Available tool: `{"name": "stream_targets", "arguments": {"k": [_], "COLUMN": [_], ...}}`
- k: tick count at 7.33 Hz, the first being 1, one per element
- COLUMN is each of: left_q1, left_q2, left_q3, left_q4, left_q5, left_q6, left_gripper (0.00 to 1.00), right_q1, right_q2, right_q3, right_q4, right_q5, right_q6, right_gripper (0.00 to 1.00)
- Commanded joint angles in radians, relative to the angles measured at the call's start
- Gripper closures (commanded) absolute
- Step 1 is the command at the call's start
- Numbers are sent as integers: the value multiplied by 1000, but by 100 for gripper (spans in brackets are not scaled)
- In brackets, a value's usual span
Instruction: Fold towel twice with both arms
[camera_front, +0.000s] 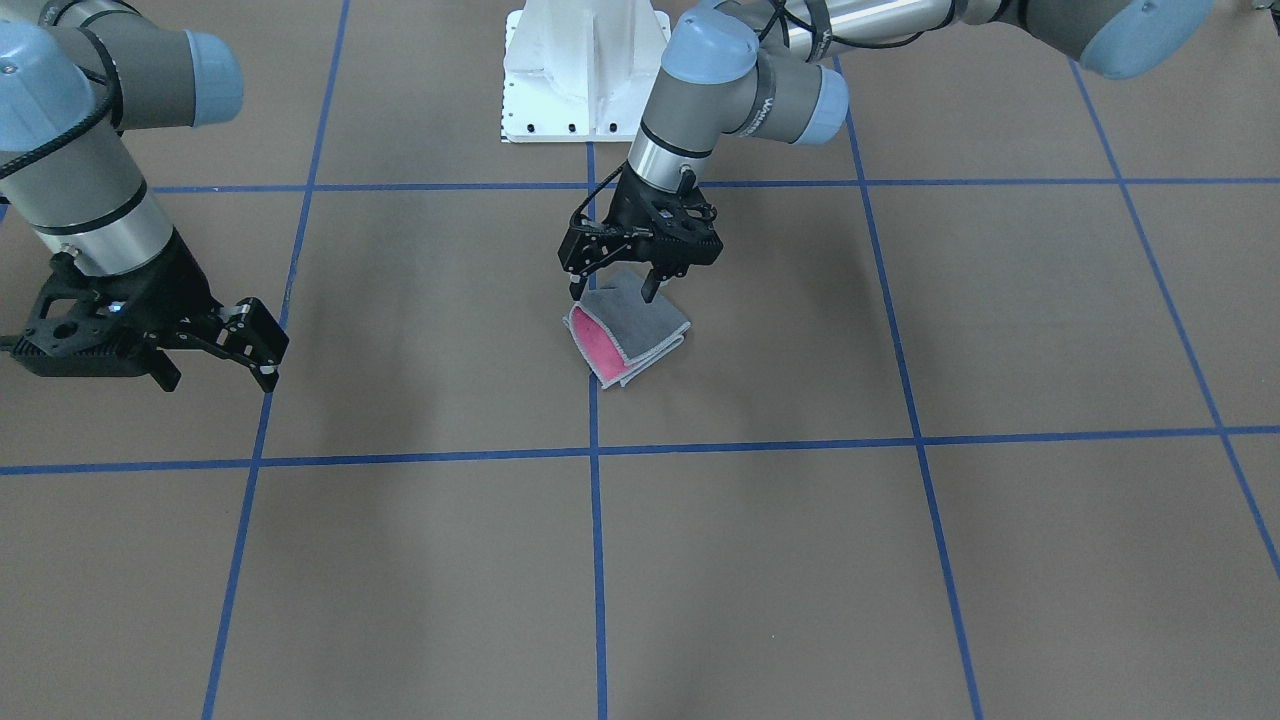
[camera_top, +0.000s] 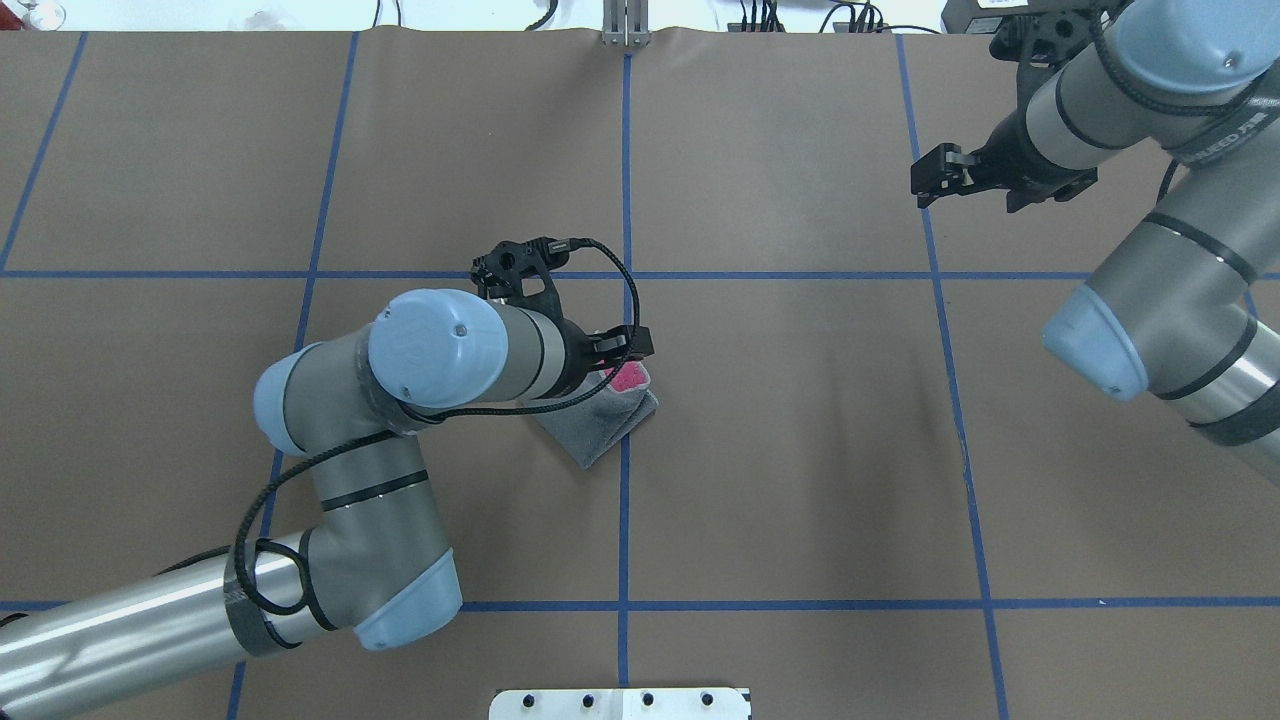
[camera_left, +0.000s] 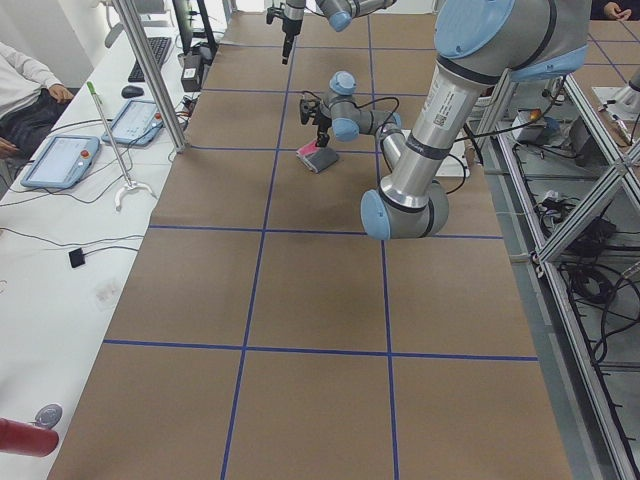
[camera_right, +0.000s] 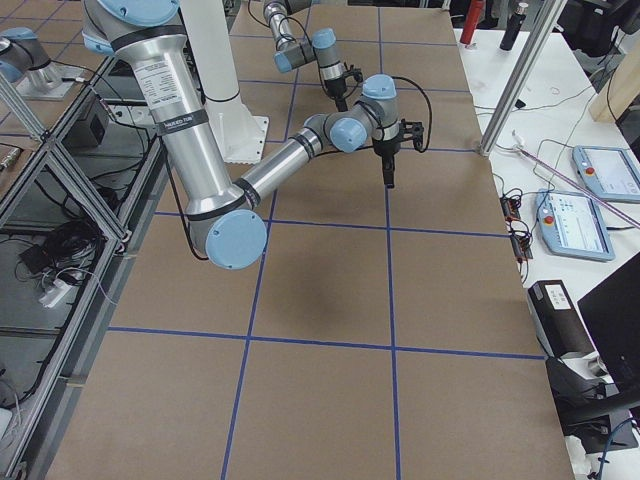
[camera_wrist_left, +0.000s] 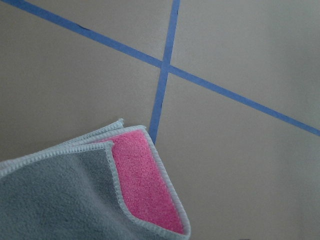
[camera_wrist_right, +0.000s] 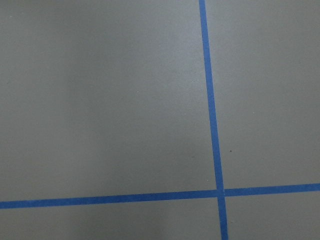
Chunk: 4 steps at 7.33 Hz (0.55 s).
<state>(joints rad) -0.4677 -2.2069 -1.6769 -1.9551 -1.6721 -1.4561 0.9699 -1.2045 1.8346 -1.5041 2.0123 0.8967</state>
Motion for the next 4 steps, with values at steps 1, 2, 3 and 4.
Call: {"name": "stream_targets", "arguments": {"k": [1, 2, 3, 4], "left_q1": [-111, -180, -260, -344], "left_q2": [103, 192, 293, 387], "left_q3": [-146, -246, -321, -358], "left_q4": [211, 285, 320, 321], "left_q5": [-111, -177, -242, -309], "left_q6": [275, 430, 583, 705], "left_gripper": [0, 0, 0, 0], "right_q1": [119, 186, 261, 348], "right_q2": [-97, -166, -244, -324], "right_q3": [0, 0, 0, -3], "right_q4": [-19, -18, -16, -18], "right_q5": [68, 95, 138, 163], "right_q6": [-234, -374, -529, -703], "right_gripper": [0, 0, 0, 0]}}
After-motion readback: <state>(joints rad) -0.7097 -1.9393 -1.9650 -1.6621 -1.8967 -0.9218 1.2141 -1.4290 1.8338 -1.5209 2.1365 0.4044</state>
